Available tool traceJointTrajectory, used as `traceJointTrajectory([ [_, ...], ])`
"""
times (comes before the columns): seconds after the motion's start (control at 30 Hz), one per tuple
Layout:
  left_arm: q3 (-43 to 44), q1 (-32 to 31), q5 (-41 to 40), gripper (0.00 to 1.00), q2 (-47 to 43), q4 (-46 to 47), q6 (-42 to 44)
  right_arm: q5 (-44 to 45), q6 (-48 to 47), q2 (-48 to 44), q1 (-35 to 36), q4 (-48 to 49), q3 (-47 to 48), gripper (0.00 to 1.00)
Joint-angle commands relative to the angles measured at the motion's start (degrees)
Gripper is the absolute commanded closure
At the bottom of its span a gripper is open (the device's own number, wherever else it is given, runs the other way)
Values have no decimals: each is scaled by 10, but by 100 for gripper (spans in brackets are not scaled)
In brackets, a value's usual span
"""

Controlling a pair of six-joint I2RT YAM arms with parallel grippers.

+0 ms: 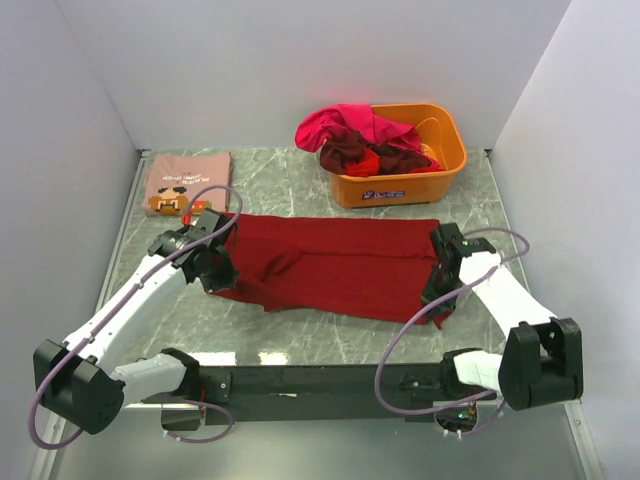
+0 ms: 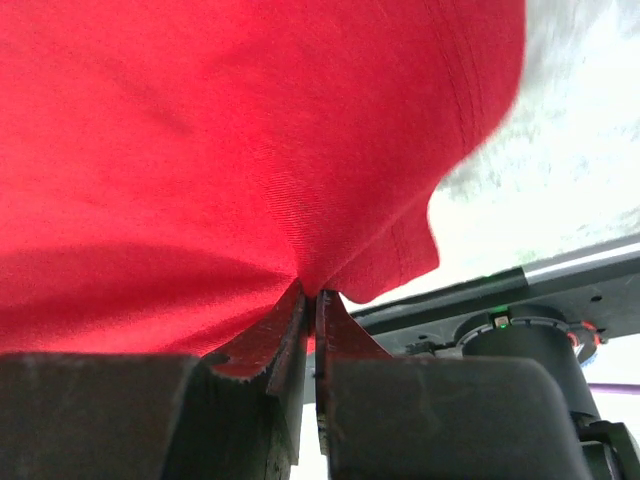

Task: Fold and stack the t-shirts
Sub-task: Fold the tshirt

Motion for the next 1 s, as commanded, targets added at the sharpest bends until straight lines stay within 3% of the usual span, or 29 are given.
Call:
traceJointTrajectory([
  [0.0, 53, 1, -24, 99, 4, -8, 4, 31, -16, 19, -3, 17, 65, 91],
  [0.73, 186, 34, -123, 99, 229, 58, -14, 23, -28, 192, -5, 136, 200, 87],
  [0.83, 195, 41, -129, 99, 260, 103, -14, 33, -29, 232, -6, 156, 227, 82],
  [0.97, 224, 55, -110, 90, 328, 133, -17, 74, -2, 266, -7, 190, 253, 71],
])
